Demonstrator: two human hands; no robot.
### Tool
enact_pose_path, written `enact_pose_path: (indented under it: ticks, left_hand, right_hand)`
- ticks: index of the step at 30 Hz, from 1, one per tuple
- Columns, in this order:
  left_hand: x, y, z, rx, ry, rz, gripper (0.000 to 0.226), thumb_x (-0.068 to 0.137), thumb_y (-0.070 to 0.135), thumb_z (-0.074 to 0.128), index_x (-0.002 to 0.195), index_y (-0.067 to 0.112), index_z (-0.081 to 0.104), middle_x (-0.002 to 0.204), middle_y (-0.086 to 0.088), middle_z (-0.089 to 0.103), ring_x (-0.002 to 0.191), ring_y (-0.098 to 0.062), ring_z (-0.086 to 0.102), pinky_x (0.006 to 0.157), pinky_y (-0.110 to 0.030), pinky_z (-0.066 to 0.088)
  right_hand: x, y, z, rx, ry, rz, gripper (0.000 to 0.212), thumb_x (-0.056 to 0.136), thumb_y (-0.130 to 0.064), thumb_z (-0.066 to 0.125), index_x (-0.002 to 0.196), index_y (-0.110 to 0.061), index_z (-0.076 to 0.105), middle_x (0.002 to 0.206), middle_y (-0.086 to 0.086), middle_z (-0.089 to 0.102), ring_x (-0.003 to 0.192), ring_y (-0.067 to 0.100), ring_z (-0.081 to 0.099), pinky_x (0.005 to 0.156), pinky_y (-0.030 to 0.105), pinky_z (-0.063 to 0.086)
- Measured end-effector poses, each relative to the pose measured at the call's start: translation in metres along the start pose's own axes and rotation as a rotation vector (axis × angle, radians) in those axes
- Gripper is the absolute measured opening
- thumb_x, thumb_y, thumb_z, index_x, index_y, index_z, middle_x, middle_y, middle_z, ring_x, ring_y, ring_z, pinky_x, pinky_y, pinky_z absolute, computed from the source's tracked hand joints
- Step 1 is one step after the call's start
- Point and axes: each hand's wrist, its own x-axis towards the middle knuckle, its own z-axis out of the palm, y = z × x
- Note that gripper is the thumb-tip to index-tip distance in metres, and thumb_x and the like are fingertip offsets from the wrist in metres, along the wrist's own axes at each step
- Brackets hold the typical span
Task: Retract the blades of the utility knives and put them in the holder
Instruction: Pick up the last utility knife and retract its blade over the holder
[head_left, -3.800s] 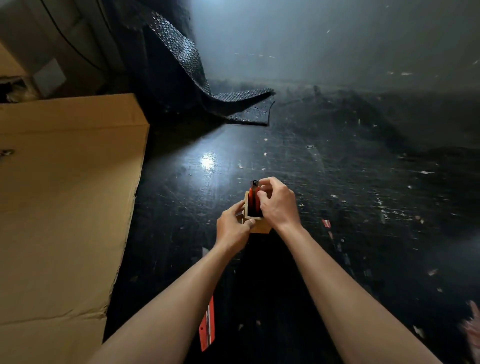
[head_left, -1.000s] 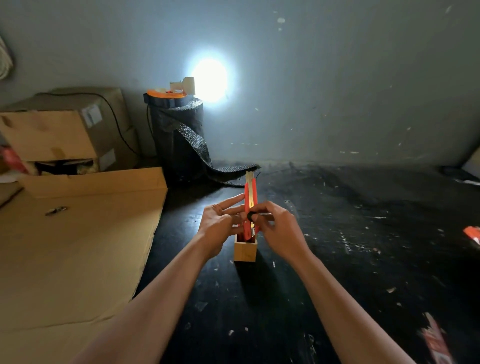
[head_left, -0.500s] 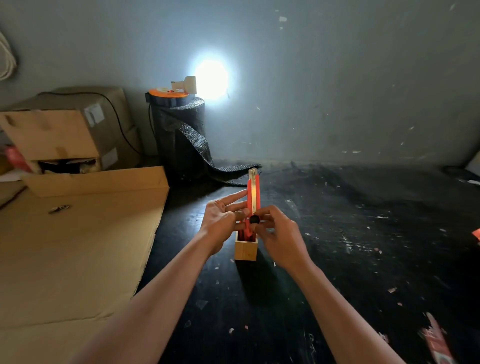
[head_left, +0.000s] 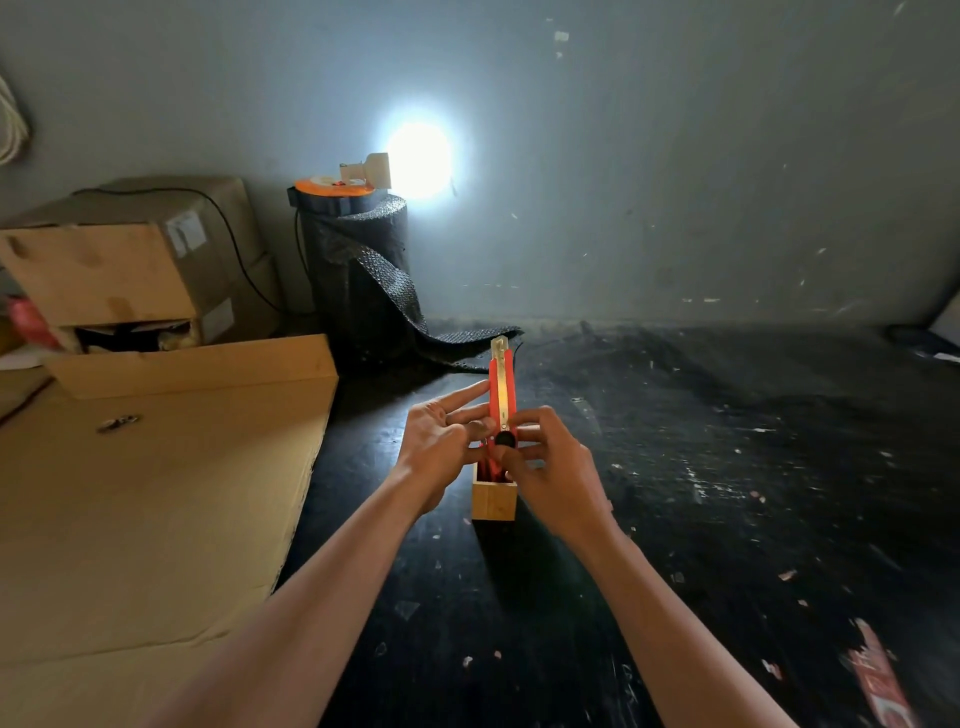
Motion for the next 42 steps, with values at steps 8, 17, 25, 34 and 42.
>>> enact_pose_path:
  ticks: [8, 17, 25, 34, 42]
  left_hand:
    - [-0.002, -0.003, -0.004, -0.003, 0.033, -0.006, 0.051, 0.092, -0.012, 0.064, 0.133, 0.018, 0.068, 0.112, -0.008, 0.081, 0.099, -0.026, 0.079, 0.090, -0.053, 0.062]
    - [-0.005, -0.004, -0.007, -0.016, 0.047, -0.014, 0.050, 0.093, -0.012, 0.062, 0.135, 0.016, 0.065, 0.104, -0.004, 0.082, 0.097, -0.025, 0.080, 0.087, -0.050, 0.064]
    - [0.000, -0.010, -0.002, -0.001, 0.031, -0.014, 0.048, 0.094, -0.010, 0.064, 0.133, 0.017, 0.067, 0.109, -0.009, 0.081, 0.096, -0.026, 0.080, 0.085, -0.050, 0.064]
    - [0.015, -0.029, -0.005, -0.034, 0.001, -0.042, 0.047, 0.093, -0.014, 0.062, 0.124, 0.020, 0.070, 0.103, -0.008, 0.082, 0.091, -0.028, 0.081, 0.070, -0.042, 0.067]
    - [0.047, -0.055, -0.006, -0.043, -0.003, -0.078, 0.041, 0.089, -0.017, 0.066, 0.114, 0.016, 0.072, 0.095, -0.008, 0.083, 0.084, -0.024, 0.082, 0.065, -0.033, 0.066]
  right_hand:
    - [-0.002, 0.003, 0.008, -0.047, 0.001, -0.010, 0.020, 0.095, -0.016, 0.068, 0.107, -0.027, 0.056, 0.083, -0.031, 0.058, 0.074, -0.031, 0.055, 0.058, -0.002, 0.044]
    - [-0.004, 0.001, 0.008, -0.081, -0.043, -0.068, 0.033, 0.097, -0.009, 0.063, 0.108, -0.039, 0.057, 0.089, -0.033, 0.059, 0.079, -0.030, 0.055, 0.065, -0.003, 0.044]
    - [-0.005, 0.016, 0.014, -0.086, 0.034, -0.106, 0.018, 0.096, -0.014, 0.066, 0.112, -0.022, 0.061, 0.101, -0.017, 0.066, 0.081, -0.023, 0.060, 0.068, 0.001, 0.048]
    - [0.027, 0.022, 0.005, 0.032, 0.029, 0.022, 0.043, 0.099, -0.020, 0.063, 0.140, -0.024, 0.051, 0.094, -0.017, 0.066, 0.071, -0.018, 0.066, 0.056, 0.006, 0.051]
    - [0.067, 0.046, 0.009, 0.197, -0.011, 0.084, 0.020, 0.093, -0.015, 0.071, 0.113, -0.014, 0.068, 0.093, 0.000, 0.078, 0.083, 0.013, 0.077, 0.068, 0.034, 0.065]
